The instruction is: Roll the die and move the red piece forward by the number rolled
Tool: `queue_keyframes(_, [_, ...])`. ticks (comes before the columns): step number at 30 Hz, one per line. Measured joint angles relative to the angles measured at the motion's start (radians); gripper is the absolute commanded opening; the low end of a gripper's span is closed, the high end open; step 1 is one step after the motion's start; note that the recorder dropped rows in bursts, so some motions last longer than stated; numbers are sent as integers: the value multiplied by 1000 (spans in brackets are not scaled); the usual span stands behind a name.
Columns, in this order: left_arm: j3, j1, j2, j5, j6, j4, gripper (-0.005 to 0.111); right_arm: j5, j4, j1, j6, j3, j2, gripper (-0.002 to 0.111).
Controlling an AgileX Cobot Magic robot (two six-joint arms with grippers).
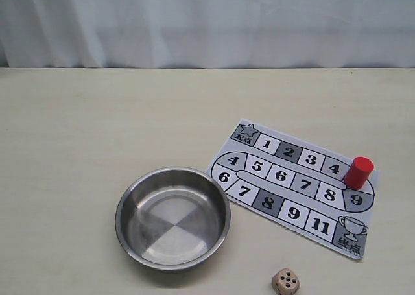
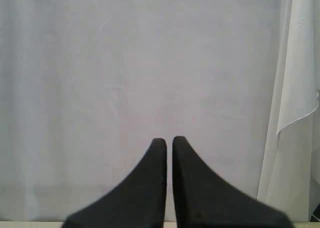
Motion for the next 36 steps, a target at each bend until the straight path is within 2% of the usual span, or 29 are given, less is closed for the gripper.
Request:
queue_keyframes(9, [0,0,0,0,0,0,0,-341,0,0,0,322,0,4])
queue_keyframes(19, [0,0,0,0,0,0,0,-616,0,0,0,617,0,4])
queue_keyframes(24, [0,0,0,0,0,0,0,-590,0,0,0,652,2,4])
queue_keyframes(31, [0,0,0,0,0,0,0,-432,0,0,-3,653,2,4])
queue_keyframes(36, [0,0,0,0,0,0,0,-393,3,0,-13,653,2,4])
